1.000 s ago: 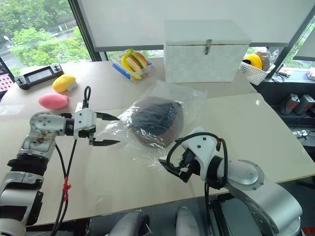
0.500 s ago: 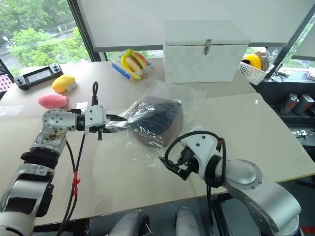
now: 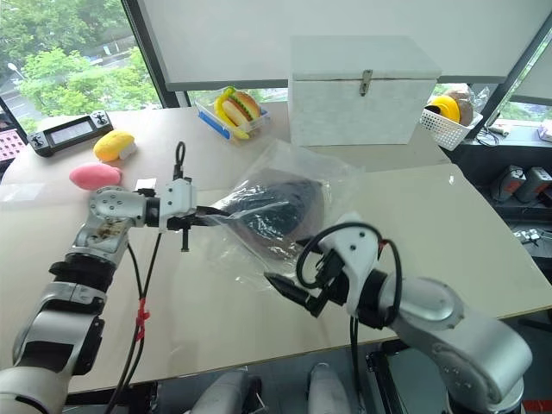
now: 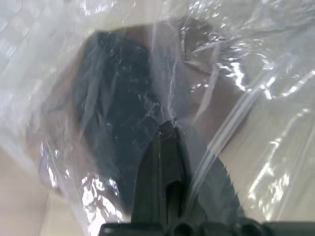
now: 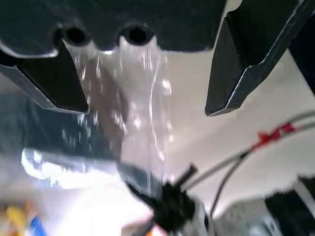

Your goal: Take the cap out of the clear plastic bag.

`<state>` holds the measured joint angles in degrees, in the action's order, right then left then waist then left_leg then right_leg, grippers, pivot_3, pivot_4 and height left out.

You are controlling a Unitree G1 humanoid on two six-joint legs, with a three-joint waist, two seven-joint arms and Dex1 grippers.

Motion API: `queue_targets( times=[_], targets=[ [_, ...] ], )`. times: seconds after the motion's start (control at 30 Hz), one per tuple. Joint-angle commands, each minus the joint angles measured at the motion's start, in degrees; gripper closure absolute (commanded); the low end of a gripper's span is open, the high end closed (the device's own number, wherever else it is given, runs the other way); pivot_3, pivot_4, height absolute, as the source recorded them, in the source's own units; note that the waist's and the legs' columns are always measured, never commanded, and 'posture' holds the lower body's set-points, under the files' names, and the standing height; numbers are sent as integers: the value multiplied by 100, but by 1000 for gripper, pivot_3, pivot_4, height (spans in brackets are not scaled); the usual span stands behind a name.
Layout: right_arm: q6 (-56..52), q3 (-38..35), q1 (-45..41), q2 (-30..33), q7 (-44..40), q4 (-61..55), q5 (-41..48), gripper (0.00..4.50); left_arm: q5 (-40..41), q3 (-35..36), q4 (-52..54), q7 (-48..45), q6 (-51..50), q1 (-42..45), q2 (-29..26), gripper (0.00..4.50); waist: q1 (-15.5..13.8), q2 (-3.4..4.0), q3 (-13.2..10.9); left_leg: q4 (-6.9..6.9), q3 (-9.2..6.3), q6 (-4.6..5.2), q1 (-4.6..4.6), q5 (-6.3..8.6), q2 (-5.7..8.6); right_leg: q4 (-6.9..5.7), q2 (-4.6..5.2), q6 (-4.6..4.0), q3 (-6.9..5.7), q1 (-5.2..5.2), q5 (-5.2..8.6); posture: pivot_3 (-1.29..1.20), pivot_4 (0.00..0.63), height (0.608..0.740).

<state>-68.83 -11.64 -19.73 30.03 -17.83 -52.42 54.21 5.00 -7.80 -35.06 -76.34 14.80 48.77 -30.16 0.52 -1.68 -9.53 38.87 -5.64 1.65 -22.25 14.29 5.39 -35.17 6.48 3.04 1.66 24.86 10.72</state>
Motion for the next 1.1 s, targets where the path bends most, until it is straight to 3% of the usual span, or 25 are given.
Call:
queue_targets(
  times=[0.03, 0.17, 0.3, 0.4, 0.6, 0.73, 0.83, 1.1],
  targets=[
    [-158, -276, -542, -261, 656, 491, 921, 0, 247, -52, 285, 32, -406, 345, 382, 4462, 6, 0, 0, -1, 0, 1, 2, 1, 0, 2, 0, 1, 0, -3, -1, 0, 150, 740],
    [-127, -80, -917, -445, 1324, 788, 1700, 0, 190, -194, 408, 99, -607, 391, 708, 4462, 28, 0, 0, -3, 1, 5, -1, 3, 0, -5, 0, -1, 4, 9, -2, 0, 150, 740],
    [-164, 352, -1050, -391, 1805, 874, 1931, 0, 200, -187, 434, 360, -905, 489, 957, 4462, 51, 0, 0, -3, 5, 6, -12, 3, 0, -18, 0, -4, 12, 27, -4, 0, 150, 740],
    [-138, 495, -984, -152, 1929, 885, 1871, 0, 164, -161, 470, 553, -1121, 577, 1032, 4462, 32, 0, 0, -2, 6, 5, -12, 3, 1, -13, 0, -3, 12, 25, -4, 0, 150, 740],
    [350, 198, -1076, 283, 1893, 945, 2726, 0, 134, -209, 500, 758, -1349, 637, 1093, 4462, 29, 0, 0, -2, 8, 7, -11, 4, 2, -8, 0, -3, 12, 21, -4, 0, 150, 740],
    [211, 1002, -995, 691, 1713, 974, 1739, 0, 230, -125, 585, 962, -1533, 723, 1239, 4462, 29, 0, 0, -1, 9, 7, -11, 4, 2, -6, 0, -3, 11, 21, -4, 0, 150, 740],
    [333, 1673, -911, 549, 1754, 1145, 1003, 0, 300, -86, 752, 1104, -1689, 770, 1353, 4462, 32, 0, 0, 0, 12, 7, -11, 4, 1, -6, 0, -2, 12, 20, -3, 0, 150, 740],
    [603, 2611, -837, 245, 2285, 2017, -1184, 0, 599, -74, 1468, 1126, -1951, 591, 1462, 4462, 30, 0, 0, 2, 16, 7, -11, 4, 2, -7, 0, -3, 18, 23, -3, 0, 150, 740]
  ],
)
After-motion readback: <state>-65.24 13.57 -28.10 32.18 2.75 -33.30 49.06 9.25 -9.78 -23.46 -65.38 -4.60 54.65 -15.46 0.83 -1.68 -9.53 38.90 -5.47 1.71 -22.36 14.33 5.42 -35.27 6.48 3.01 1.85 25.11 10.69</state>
